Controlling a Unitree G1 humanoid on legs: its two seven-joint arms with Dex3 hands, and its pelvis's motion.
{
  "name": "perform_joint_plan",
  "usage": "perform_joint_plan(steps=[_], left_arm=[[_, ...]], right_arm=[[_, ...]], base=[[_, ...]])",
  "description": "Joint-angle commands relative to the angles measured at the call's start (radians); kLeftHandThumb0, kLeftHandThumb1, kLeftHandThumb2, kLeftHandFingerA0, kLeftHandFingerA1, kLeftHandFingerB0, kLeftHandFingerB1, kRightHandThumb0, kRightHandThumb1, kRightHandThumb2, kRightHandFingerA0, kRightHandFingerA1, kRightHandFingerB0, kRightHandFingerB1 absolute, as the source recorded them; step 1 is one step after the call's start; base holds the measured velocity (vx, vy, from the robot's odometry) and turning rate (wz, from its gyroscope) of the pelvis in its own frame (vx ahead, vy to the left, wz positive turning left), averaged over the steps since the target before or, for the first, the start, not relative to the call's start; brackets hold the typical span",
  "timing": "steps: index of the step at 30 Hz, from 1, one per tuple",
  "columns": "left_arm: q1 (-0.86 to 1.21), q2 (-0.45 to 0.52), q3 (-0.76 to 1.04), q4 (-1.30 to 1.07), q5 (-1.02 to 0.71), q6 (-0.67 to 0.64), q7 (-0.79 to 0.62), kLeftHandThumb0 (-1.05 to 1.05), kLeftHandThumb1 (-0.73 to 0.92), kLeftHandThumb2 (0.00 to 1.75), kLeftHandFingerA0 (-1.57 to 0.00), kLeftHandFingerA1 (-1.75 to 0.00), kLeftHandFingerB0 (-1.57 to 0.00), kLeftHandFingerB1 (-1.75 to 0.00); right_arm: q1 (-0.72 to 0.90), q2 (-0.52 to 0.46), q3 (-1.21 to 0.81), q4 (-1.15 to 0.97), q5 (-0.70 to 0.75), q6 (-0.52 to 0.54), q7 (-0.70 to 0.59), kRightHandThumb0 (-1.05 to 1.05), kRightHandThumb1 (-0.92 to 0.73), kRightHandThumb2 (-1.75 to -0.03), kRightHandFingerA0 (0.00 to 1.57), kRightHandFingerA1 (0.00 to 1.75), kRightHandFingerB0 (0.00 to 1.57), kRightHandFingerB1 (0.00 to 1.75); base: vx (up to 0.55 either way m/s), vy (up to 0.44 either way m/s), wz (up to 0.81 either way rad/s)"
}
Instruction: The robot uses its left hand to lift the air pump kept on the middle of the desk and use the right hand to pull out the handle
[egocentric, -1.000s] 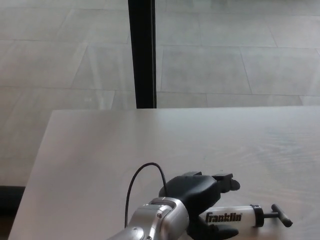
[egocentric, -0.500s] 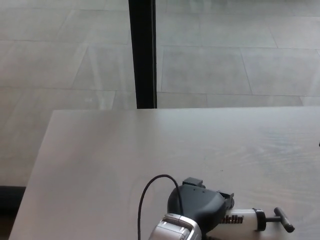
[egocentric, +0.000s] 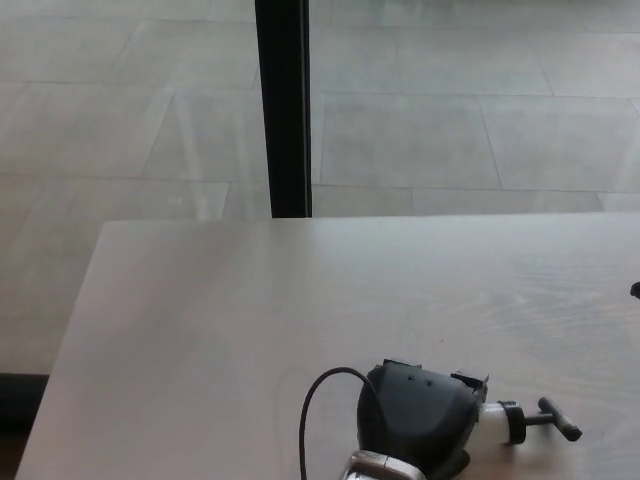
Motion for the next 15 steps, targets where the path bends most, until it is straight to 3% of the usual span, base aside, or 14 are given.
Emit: perform_joint_plan(steps=[1,6,7,9,10,11,13,14,15], left_arm=[[0.105,0.080,-0.009,0.062,0.108,-0.092,0.185,-0.24,0.64,0.70,-0.80,-1.43,-0.79,-0.67],[0.151,0.117,0.002,0.072,0.130,-0.128,0.172,-0.22,0.65,0.70,-0.79,-1.48,-0.83,-0.68],[0.200,0.133,0.048,0.082,0.075,-0.206,0.212,-0.10,0.68,0.84,-0.97,-1.66,-0.75,-0.82],[0.234,0.135,0.101,0.073,0.024,-0.273,0.203,-0.10,0.68,0.84,-0.97,-1.66,-0.75,-0.82],[0.240,0.142,0.108,0.083,0.029,-0.297,0.221,-0.15,0.68,0.85,-0.86,-1.70,-0.76,-0.86],[0.246,0.155,0.114,0.079,0.038,-0.309,0.220,-0.09,0.68,0.87,-0.94,-1.69,-0.76,-0.92],[0.250,0.159,0.135,0.094,0.044,-0.329,0.226,-0.16,0.67,0.91,-0.80,-1.73,-0.75,-0.93],[0.253,0.161,0.146,0.096,0.043,-0.345,0.231,-0.15,0.66,0.92,-0.81,-1.74,-0.76,-0.93],[0.254,0.165,0.158,0.096,0.040,-0.362,0.239,-0.08,0.64,0.96,-0.95,-1.73,-0.77,-0.96]], right_arm=[[-0.013,0.011,-0.005,-0.038,-0.048,0.056,-0.066,-0.28,-0.69,-0.60,0.67,0.90,0.65,0.50],[-0.013,0.015,-0.007,-0.043,-0.052,0.063,-0.071,-0.26,-0.69,-0.60,0.68,0.89,0.65,0.50],[-0.007,0.019,-0.004,-0.052,-0.053,0.054,-0.067,-0.28,-0.69,-0.60,0.67,0.89,0.62,0.50],[-0.004,0.023,-0.003,-0.052,-0.053,0.044,-0.061,-0.28,-0.69,-0.60,0.67,0.89,0.62,0.50],[0.000,0.022,-0.001,-0.054,-0.058,0.047,-0.061,-0.28,-0.68,-0.60,0.67,0.88,0.61,0.49],[0.001,0.021,0.004,-0.046,-0.070,0.031,-0.063,-0.26,-0.68,-0.59,0.68,0.87,0.61,0.49],[0.006,0.023,0.007,-0.056,-0.075,0.039,-0.065,-0.25,-0.68,-0.59,0.68,0.85,0.61,0.49],[0.007,0.023,0.008,-0.056,-0.075,0.040,-0.065,-0.25,-0.68,-0.59,0.68,0.85,0.61,0.49],[0.009,0.025,0.010,-0.057,-0.076,0.045,-0.066,-0.27,-0.67,-0.59,0.69,0.85,0.61,0.49]], base=[[0.00,0.000,0.00],[0.00,0.000,0.00],[0.00,0.000,0.00],[0.00,0.000,0.00],[0.00,0.000,0.00],[0.00,0.000,0.00],[0.00,0.000,0.00],[0.00,0.000,0.00],[0.00,0.000,0.00]])
